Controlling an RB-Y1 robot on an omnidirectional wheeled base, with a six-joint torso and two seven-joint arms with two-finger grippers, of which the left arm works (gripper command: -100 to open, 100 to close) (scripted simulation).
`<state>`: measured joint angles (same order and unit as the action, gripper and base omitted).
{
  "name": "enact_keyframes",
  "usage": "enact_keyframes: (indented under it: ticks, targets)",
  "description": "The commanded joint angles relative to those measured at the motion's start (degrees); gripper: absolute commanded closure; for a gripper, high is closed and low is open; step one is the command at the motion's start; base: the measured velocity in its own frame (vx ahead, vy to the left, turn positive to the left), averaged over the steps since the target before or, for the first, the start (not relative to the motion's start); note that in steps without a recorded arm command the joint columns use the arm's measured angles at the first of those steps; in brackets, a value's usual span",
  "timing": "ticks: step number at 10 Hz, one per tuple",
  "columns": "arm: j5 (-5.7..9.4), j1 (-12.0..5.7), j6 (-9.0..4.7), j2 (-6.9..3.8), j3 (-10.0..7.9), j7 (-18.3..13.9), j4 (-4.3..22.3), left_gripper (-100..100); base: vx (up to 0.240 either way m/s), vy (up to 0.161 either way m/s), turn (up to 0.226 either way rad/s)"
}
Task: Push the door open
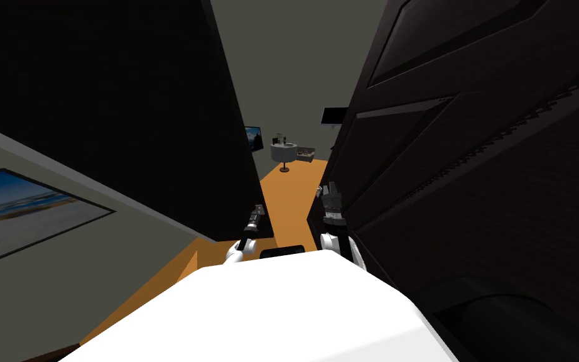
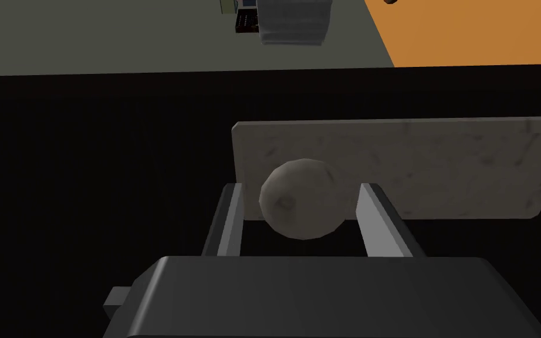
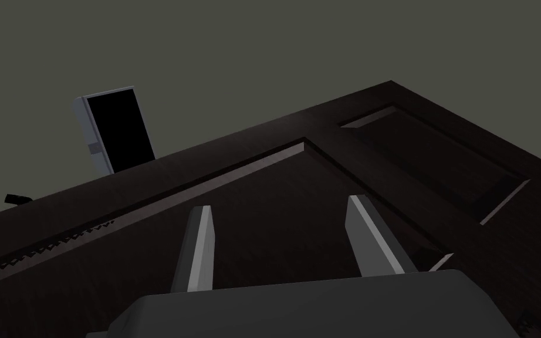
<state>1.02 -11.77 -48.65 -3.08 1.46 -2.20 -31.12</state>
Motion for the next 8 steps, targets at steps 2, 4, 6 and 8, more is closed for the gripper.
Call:
enact_keyframes:
  ticks: [2,4,6,8]
  targets:
    - [0.01,-0.02,0.03,-0.03,-0.01,0.0,0.03,100,-0.026,0.003,-0.007]
    - [0.01,-0.02,0.03,-0.03,-0.01,0.0,0.03,100,-0.008,0.0,0.002]
    - [0.36,0.01,0.18,-0.44,-0.64,0.62,0.11,100,0.063,-0.006,0.017]
    - [0.54,-0.02,0.19,-0.61,-0.96,0.91,0.1,100,0.145,0.006,0.024]
